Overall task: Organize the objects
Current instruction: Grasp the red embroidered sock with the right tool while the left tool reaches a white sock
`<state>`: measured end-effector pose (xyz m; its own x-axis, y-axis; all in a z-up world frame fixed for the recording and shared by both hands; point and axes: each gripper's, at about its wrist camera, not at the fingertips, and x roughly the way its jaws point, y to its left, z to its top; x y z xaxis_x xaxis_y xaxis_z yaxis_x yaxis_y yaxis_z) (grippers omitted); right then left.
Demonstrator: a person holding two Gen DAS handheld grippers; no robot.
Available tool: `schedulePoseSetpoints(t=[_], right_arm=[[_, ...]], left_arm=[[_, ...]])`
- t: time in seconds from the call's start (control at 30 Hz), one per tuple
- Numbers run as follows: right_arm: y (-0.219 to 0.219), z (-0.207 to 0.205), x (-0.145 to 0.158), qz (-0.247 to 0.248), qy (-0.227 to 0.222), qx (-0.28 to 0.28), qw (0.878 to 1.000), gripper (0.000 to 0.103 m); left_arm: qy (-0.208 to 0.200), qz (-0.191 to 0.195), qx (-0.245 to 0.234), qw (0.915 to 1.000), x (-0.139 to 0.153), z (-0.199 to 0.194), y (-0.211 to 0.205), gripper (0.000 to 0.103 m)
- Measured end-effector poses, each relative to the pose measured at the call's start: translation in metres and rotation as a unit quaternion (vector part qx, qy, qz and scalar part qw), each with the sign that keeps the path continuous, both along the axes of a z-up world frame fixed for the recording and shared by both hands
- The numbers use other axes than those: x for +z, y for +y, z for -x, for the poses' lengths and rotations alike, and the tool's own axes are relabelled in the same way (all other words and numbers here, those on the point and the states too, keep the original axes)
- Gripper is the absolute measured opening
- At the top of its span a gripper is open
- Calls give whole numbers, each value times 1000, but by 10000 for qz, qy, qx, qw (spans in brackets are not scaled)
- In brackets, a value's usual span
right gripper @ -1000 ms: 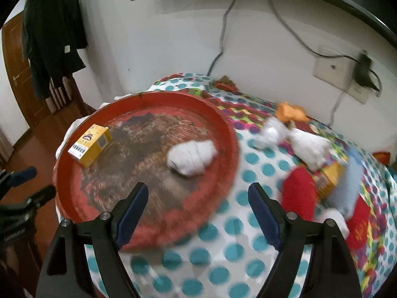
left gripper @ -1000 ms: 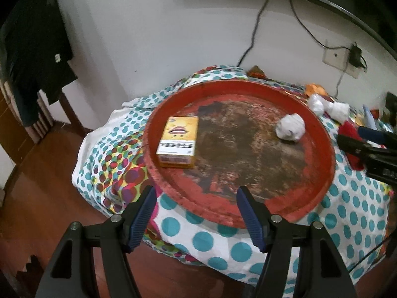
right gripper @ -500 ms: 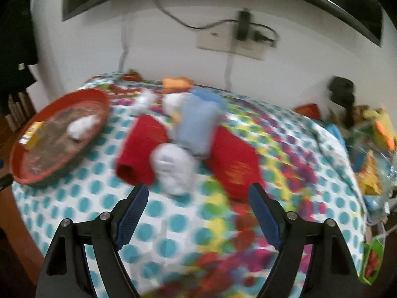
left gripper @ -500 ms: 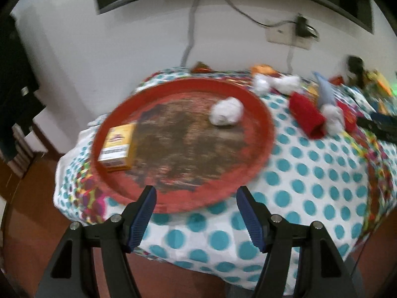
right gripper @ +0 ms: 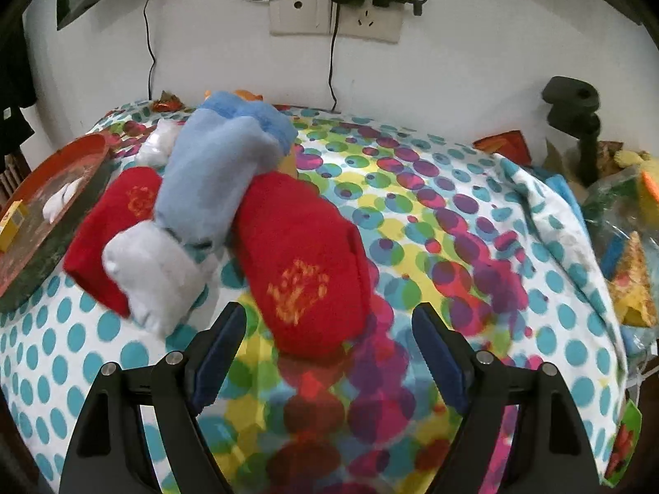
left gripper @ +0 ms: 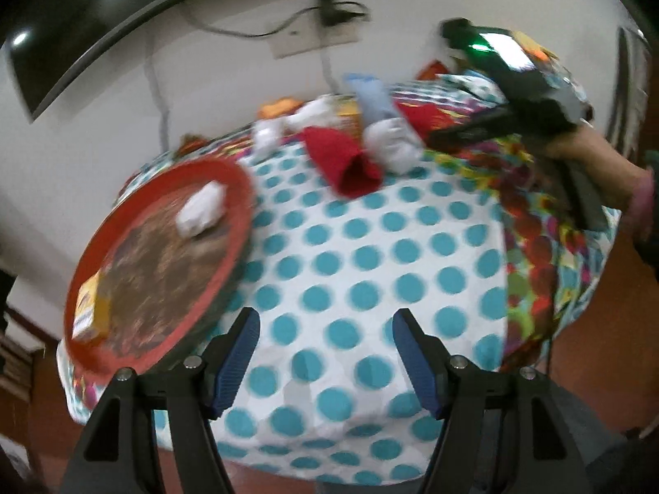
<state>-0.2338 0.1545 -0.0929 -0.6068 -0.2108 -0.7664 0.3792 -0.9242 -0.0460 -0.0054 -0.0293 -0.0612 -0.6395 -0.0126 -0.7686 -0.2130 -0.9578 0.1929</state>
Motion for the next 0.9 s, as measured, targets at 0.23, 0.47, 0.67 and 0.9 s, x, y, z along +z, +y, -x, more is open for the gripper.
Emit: schedulePoseSetpoints(t=[0.23, 0.47, 0.67, 0.9], right_arm=[[-17, 22, -6, 196, -122, 268, 9994, 81], [-12, 28, -9, 435, -342, 493, 9973, 49], [24, 13, -8, 656, -390, 465, 9960, 35], [47, 4, -10, 948, -503, 415, 9934, 36]], left_arm=[[-220, -204, -318, 9990, -4, 35, 41, 69], [-401, -799, -219, 9958, -9, 84, 61, 69], [-460, -1015, -49, 9938, -20, 124, 74, 69], [-471, -1233, 182, 9911, -27, 158, 77, 69]])
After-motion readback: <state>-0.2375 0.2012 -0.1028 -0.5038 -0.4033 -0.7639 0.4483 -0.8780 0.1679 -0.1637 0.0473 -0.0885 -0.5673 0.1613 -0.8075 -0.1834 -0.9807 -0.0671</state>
